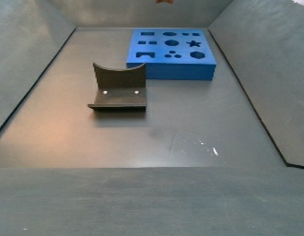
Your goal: Insert the arch object.
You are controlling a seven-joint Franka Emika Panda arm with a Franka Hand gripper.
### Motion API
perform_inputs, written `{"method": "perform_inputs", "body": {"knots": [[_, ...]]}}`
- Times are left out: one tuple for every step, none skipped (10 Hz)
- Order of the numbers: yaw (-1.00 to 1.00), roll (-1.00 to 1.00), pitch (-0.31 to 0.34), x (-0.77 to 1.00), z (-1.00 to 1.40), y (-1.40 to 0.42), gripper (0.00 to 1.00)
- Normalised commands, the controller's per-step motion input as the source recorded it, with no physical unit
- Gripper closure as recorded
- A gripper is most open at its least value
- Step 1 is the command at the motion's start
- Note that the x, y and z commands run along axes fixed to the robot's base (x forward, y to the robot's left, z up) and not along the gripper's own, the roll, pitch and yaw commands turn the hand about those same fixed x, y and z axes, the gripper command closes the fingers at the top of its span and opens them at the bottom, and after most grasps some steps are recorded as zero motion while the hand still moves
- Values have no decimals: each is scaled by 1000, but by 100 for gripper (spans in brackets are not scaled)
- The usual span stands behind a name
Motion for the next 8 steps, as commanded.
{"method": "perform_inputs", "body": {"knots": [[0,219,-11,834,-677,580,100],[0,186,0,906,-711,629,100],[0,204,0,837,-689,646,100],[0,204,0,760,-660,657,100],[0,180,0,626,-554,717,100],[-51,70,3,446,-226,726,100],[0,0,0,97,-66,526,100],[-17,63,0,89,-174,306,100]]}}
